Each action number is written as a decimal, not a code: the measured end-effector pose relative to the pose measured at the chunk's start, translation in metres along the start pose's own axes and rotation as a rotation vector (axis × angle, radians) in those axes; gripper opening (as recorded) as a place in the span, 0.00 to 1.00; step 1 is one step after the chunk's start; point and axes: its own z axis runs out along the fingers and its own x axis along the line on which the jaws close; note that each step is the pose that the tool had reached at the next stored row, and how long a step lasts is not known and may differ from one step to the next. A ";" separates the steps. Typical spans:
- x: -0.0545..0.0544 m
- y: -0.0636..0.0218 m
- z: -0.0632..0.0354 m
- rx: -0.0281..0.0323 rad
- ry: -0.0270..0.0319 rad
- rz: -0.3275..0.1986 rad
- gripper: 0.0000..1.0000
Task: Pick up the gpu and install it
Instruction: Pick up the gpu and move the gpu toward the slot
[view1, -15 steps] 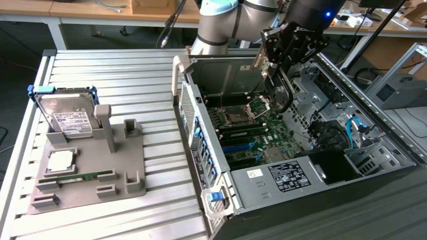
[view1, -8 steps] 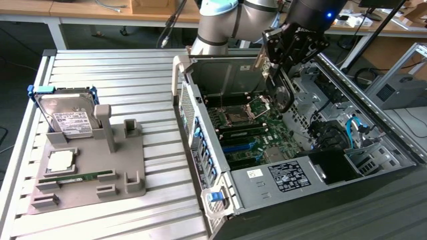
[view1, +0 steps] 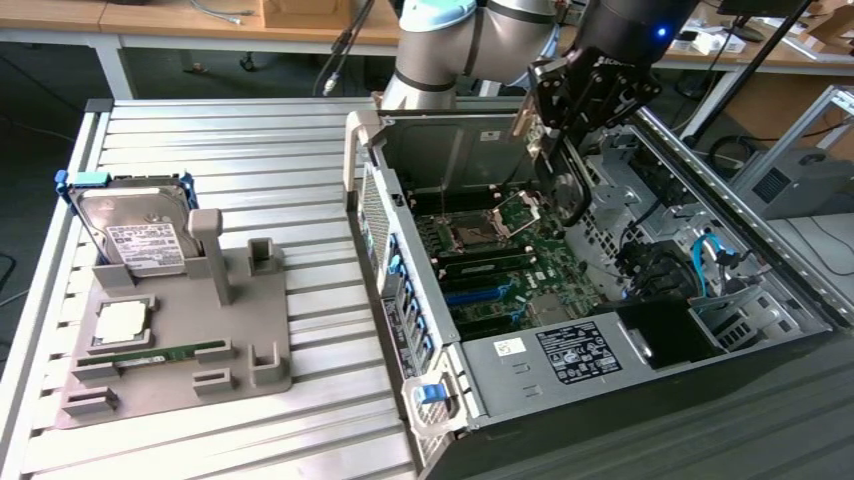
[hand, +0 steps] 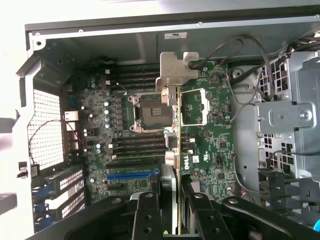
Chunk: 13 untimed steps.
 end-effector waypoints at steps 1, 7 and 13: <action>0.000 0.0000 0.0001 0.0001 0.0000 0.000 0.27; -0.004 0.0002 0.0012 0.0000 0.0000 0.000 0.27; -0.007 0.0004 0.0023 0.0000 0.0000 0.000 0.27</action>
